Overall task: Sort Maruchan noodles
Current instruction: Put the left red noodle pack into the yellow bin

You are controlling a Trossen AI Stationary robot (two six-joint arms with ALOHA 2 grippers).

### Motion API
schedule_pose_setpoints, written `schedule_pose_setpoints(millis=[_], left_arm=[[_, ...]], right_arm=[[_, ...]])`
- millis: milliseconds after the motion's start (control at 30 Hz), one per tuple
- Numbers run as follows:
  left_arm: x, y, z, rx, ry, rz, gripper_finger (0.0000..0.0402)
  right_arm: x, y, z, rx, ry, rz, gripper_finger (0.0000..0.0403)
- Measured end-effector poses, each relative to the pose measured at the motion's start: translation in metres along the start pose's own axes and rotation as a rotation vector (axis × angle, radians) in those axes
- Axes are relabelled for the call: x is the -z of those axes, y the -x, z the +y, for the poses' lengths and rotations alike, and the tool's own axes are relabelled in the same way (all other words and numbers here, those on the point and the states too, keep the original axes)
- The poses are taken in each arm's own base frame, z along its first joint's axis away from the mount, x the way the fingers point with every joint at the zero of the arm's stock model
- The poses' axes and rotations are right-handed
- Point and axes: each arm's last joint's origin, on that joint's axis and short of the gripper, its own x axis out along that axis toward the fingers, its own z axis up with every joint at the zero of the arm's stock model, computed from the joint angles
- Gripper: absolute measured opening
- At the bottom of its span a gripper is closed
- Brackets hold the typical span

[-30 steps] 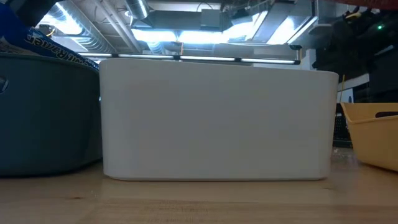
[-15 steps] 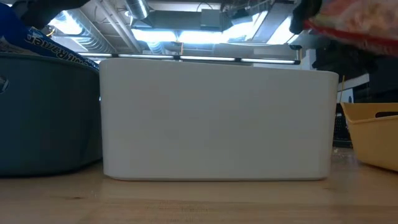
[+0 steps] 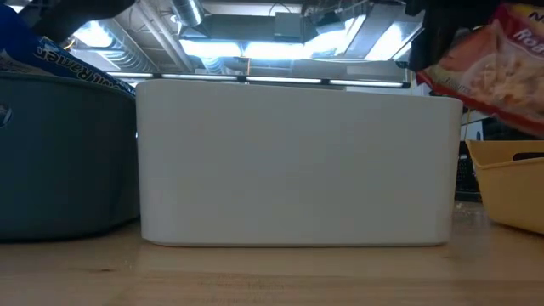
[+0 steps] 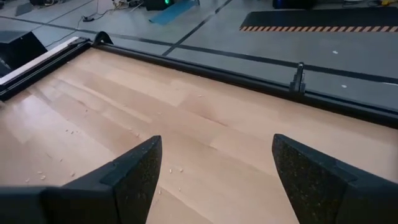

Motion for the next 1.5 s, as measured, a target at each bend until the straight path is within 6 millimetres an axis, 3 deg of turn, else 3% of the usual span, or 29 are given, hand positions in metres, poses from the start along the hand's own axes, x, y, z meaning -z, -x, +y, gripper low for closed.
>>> schedule_pose_setpoints(millis=[733,1033,1200,1500], left_arm=[[0.002,0.000,-0.001,0.067,-0.016,0.030,0.0008],[0.011,-0.011,0.004,0.089,-0.007,0.060,0.0009],[0.010,-0.011,0.008,0.009,-0.012,0.041,0.0010],[0.010,-0.006,0.022,0.025,0.031,0.080,0.0068]], right_arm=[[0.000,0.000,0.000,-0.017,0.001,0.013,0.0294],[0.000,0.000,0.001,-0.019,0.001,0.015,0.0294],[0.001,0.000,0.001,-0.025,0.000,0.019,0.0294],[0.000,0.000,0.001,-0.035,-0.004,0.020,0.0294]])
